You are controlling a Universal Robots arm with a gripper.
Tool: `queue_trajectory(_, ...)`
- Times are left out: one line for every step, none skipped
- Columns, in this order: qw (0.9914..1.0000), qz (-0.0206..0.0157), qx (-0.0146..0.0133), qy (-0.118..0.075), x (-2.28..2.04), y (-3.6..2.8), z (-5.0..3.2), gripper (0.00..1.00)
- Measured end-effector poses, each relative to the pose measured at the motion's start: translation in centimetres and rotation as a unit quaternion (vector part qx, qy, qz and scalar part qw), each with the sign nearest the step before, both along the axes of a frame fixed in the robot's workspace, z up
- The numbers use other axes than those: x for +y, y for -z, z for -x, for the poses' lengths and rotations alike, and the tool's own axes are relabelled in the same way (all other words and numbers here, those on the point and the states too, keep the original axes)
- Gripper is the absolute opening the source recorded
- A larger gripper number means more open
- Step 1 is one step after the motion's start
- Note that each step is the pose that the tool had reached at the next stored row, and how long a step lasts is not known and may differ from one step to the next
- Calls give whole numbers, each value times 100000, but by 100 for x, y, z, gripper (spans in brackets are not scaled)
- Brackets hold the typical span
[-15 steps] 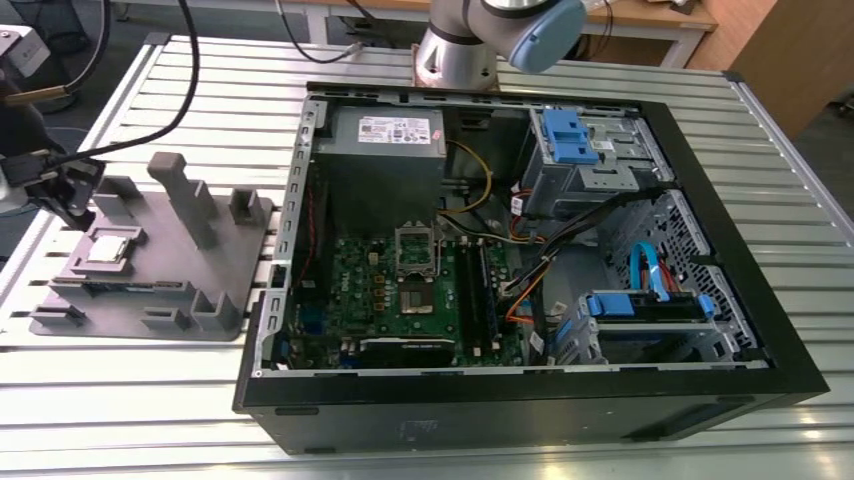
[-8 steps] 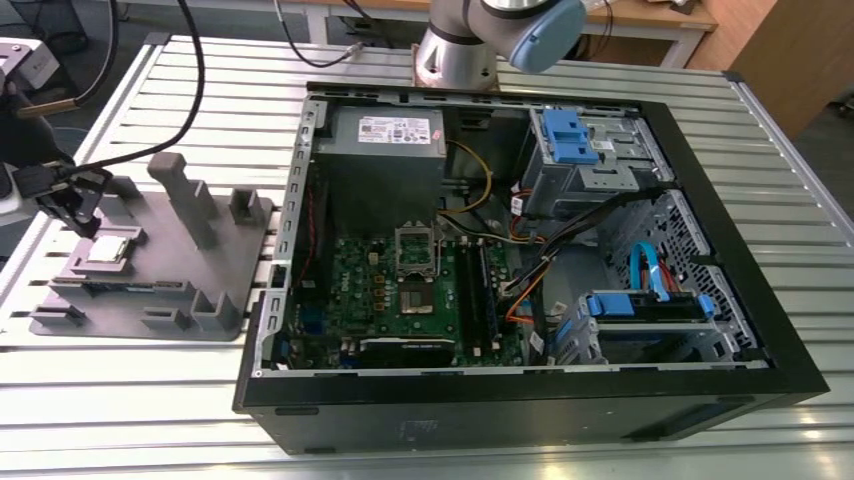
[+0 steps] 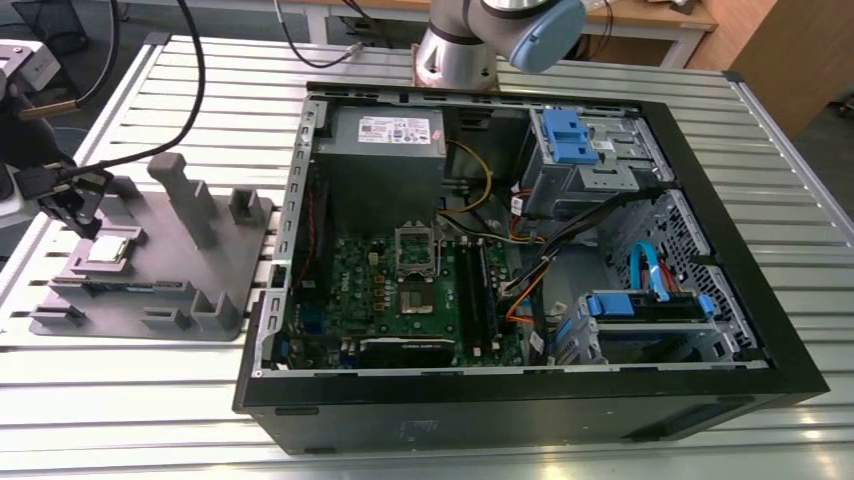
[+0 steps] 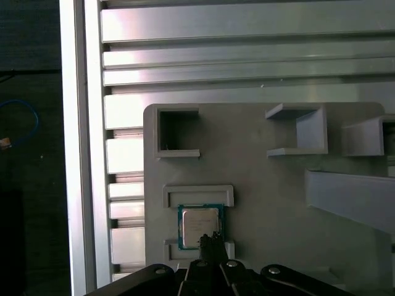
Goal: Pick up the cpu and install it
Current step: 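Reach for the cpu, then pick up the cpu and move it towards the insertion slot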
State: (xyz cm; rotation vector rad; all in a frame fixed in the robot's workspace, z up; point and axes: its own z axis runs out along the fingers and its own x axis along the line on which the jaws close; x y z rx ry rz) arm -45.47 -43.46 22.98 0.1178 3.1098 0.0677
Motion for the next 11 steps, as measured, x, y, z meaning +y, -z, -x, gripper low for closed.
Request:
queue_trajectory(100000, 2, 1, 3, 0, 0, 0, 11)
queue_trajectory(100000, 2, 4, 0, 0, 5, 0, 11)
queue_trajectory(100000, 3, 3, 0, 0, 10, 0, 11)
queue_trajectory(100000, 3, 4, 0, 0, 11, 0, 11)
queue_trajectory(100000, 2, 0, 0, 0, 12, 0, 11)
queue_trajectory(100000, -1, -3, 1, 0, 14, 0, 11)
queue_trajectory(100000, 0, -3, 1, 0, 17, 0, 11)
queue_trajectory(100000, 1, 0, 1, 0, 20, 0, 11)
queue_trajectory(100000, -1, 0, 0, 0, 24, 1, 11)
queue_trajectory(100000, 4, 4, -2, 0, 28, 1, 11)
queue_trajectory(100000, -1, 0, -2, 0, 35, 1, 11)
